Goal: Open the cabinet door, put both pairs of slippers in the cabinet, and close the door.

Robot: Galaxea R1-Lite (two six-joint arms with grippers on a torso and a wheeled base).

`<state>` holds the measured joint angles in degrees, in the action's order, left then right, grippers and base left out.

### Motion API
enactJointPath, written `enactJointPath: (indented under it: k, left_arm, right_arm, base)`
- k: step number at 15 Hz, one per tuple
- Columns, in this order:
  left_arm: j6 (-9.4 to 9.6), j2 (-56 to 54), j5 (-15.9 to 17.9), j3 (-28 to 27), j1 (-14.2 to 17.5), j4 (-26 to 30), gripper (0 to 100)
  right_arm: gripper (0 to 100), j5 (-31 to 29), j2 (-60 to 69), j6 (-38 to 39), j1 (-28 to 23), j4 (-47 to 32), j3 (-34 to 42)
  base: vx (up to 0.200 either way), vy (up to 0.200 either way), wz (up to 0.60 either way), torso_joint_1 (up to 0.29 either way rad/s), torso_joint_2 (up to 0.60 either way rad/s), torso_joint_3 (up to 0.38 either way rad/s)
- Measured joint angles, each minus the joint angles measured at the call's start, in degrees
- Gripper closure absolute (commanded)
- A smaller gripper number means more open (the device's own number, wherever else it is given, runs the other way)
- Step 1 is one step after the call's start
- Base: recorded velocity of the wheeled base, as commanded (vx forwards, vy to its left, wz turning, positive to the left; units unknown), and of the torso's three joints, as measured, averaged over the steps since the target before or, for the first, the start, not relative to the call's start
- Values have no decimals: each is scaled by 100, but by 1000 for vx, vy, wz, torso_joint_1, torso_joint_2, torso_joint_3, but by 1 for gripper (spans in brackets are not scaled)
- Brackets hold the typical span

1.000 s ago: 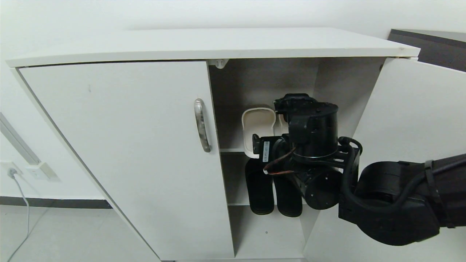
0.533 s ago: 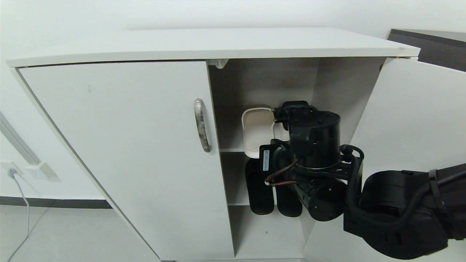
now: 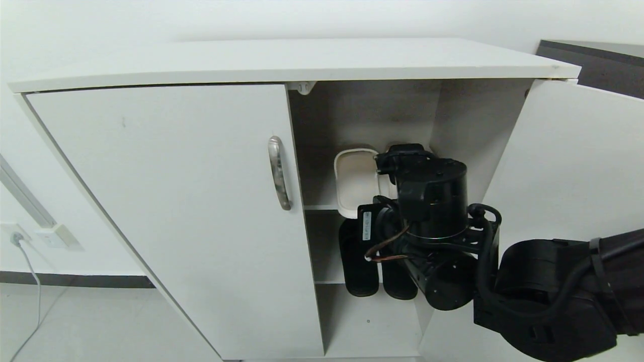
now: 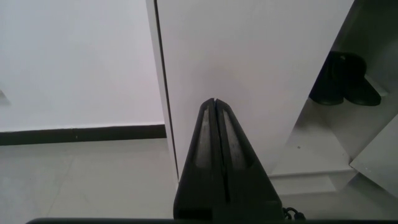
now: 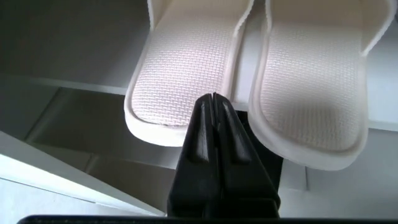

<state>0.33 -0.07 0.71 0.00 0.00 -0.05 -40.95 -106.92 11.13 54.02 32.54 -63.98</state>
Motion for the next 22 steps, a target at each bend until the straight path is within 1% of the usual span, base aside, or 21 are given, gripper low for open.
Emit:
enactJointPath:
  k: [17, 19, 22]
  left_arm:
    - [-6, 0, -2, 0, 0, 5, 100]
    - [-6, 0, -6, 0, 0, -2, 100]
    - [-9, 0, -9, 0, 0, 0, 100]
  right_arm:
    - [100, -13, -151, -10, -18, -7, 69]
    - [100, -10, -187, -35, -79, -2, 111]
    - [100, 241, -211, -46, -146, 6, 227]
  base:
    - [-200, 0, 0, 0, 2, 3]
    - [0, 0, 0, 0, 0, 0]
    - [0, 0, 0, 0, 0, 0]
